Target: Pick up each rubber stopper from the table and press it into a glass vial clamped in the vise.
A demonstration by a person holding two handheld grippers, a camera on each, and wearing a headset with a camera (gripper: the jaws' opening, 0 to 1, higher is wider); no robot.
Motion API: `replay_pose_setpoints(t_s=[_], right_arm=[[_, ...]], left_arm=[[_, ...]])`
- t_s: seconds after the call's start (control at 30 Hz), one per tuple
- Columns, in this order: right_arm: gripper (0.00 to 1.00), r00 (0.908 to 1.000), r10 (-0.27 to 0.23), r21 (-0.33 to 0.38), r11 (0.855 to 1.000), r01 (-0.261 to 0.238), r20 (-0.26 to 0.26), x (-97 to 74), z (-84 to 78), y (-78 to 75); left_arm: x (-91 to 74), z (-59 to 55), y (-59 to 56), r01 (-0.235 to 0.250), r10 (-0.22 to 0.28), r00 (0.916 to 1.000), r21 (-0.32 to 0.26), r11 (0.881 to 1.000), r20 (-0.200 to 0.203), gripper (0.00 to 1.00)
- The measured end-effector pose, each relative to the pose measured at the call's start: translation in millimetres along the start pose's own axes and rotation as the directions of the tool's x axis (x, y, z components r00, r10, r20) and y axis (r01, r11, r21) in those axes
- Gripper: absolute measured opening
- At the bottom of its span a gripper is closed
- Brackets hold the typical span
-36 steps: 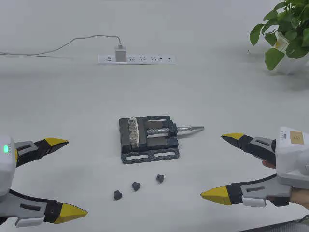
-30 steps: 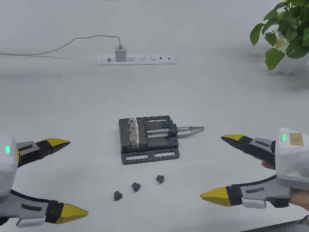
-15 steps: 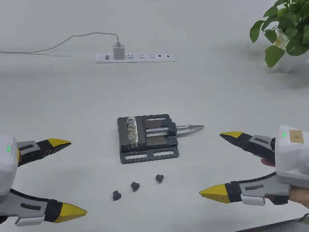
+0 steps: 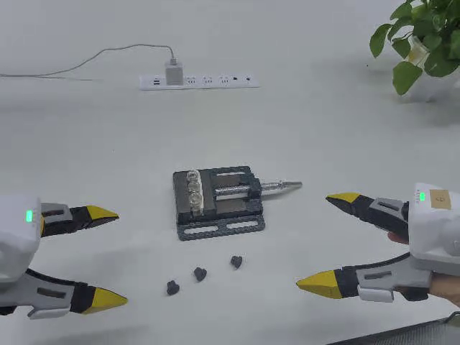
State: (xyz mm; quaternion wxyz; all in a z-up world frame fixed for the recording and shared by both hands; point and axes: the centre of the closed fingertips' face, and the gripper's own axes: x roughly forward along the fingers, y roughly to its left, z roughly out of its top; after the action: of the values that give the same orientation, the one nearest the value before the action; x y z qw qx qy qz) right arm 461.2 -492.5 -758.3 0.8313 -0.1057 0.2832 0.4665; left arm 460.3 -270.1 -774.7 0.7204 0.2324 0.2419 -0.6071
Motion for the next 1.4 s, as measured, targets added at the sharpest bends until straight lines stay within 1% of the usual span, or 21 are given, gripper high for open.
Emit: replay_pose_setpoints(t_s=[0.1,0.2,0.3,0.33,0.37,0.43,0.47,0.53,0.57,0.63,0.7,0.77,0.83,0.9,0.93,1.07,1.1,1.13,1.2,1.27,1.4], right_arm=[[0.91,1.0000,-0.004,0.001,1.000,0.004,0.001,-0.4,0.2,-0.6],[0.91,1.0000,-0.003,0.001,1.000,0.003,0.001,-0.5,0.3,-0.2],[0.91,1.0000,-0.006,0.001,1.000,0.006,0.002,-0.8,0.2,-1.2],[0.90,1.0000,-0.006,0.001,1.000,0.006,0.001,-0.9,0.0,-1.3],[0.91,1.0000,-0.007,0.002,1.000,0.007,0.001,-0.9,-0.1,-1.3],[0.90,1.0000,-0.005,0.001,1.000,0.005,0.000,-0.8,-0.3,-0.9],[0.90,1.0000,-0.005,0.000,1.000,0.005,-0.003,-1.0,-0.9,-0.9],[0.90,1.0000,-0.005,-0.001,1.000,0.005,-0.004,-1.1,-1.0,-0.6],[0.90,1.0000,-0.006,0.000,1.000,0.006,-0.003,-1.3,-1.0,-0.9],[0.90,1.0000,-0.008,0.001,1.000,0.008,-0.001,-1.8,-1.1,-1.0],[0.90,0.9999,-0.010,0.003,1.000,0.010,-0.002,-2.4,-1.7,-1.0],[0.90,0.9999,-0.011,0.004,1.000,0.011,-0.002,-2.9,-2.7,-1.0],[0.90,0.9999,-0.011,0.005,1.000,0.011,-0.004,-3.0,-3.4,-0.6],[0.89,0.9999,-0.012,0.009,1.000,0.012,-0.003,-3.6,-3.9,-0.7],[0.89,0.9999,-0.014,0.010,1.000,0.014,-0.003,-3.9,-4.4,-0.9],[0.89,0.9998,-0.019,0.017,1.000,0.019,-0.002,-6.0,-6.1,-0.6],[0.89,0.9998,-0.021,0.018,1.000,0.021,-0.004,-6.6,-6.6,-0.8],[0.89,0.9997,-0.024,0.020,1.000,0.024,-0.005,-7.4,-7.3,-0.9],[0.89,0.9996,-0.028,0.025,0.999,0.028,-0.002,-8.3,-7.2,-0.6],[0.89,0.9994,-0.034,0.029,0.999,0.034,0.000,-9.7,-7.7,-1.6],[0.89,0.9991,-0.042,0.039,0.998,0.042,0.000,-10.3,-9.1,-1.8]], left_arm=[[4.2,2.2,-2.6,0.043,-0.041,0.9987,0.059,0.997,-0.031,0.56],[10.3,1.5,-6.1,0.092,-0.084,0.9939,0.129,0.987,-0.072,0.48],[18.9,-2.4,-11.1,0.154,-0.132,0.9835,0.191,0.970,-0.124,0.42],[19.8,-6.1,-11.8,0.164,-0.137,0.9793,0.188,0.968,-0.149,0.42],[23.3,-3.8,-13.0,0.183,-0.154,0.9775,0.217,0.959,-0.144,0.41],[27.9,-6.2,-15.1,0.215,-0.175,0.9692,0.248,0.944,-0.173,0.38],[30.9,-7.4,-16.8,0.237,-0.189,0.9634,0.272,0.933,-0.190,0.37],[34.4,-9.8,-18.3,0.258,-0.199,0.9563,0.296,0.920,-0.214,0.34],[36.6,-11.5,-19.4,0.277,-0.210,0.9497,0.313,0.908,-0.232,0.32],[40.6,-13.6,-19.5,0.300,-0.216,0.9415,0.352,0.887,-0.259,0.29],[44.4,-14.1,-20.3,0.314,-0.224,0.9371,0.364,0.877,-0.268,0.26],[49.4,-14.9,-21.8,0.334,-0.239,0.9310,0.379,0.863,-0.276,0.23],[54.4,-19.6,-22.3,0.361,-0.252,0.9201,0.401,0.842,-0.300,0.22],[58.9,-23.3,-24.5,0.392,-0.269,0.9078,0.426,0.815,-0.322,0.21],[60.2,-24.6,-25.9,0.404,-0.277,0.9027,0.428,0.809,-0.329,0.18],[67.0,-30.4,-29.4,0.458,-0.312,0.8792,0.459,0.761,-0.360,0.13],[68.2,-31.9,-29.2,0.465,-0.315,0.8750,0.459,0.757,-0.368,0.13],[70.1,-33.6,-29.2,0.478,-0.322,0.8687,0.465,0.745,-0.376,0.13],[71.9,-35.0,-29.1,0.492,-0.332,0.8613,0.471,0.732,-0.385,0.12],[74.4,-36.9,-28.4,0.511,-0.341,0.8513,0.482,0.712,-0.399,0.11],[79.0,-34.7,-28.9,0.539,-0.362,0.8361,0.497,0.680,-0.412,0.09]])
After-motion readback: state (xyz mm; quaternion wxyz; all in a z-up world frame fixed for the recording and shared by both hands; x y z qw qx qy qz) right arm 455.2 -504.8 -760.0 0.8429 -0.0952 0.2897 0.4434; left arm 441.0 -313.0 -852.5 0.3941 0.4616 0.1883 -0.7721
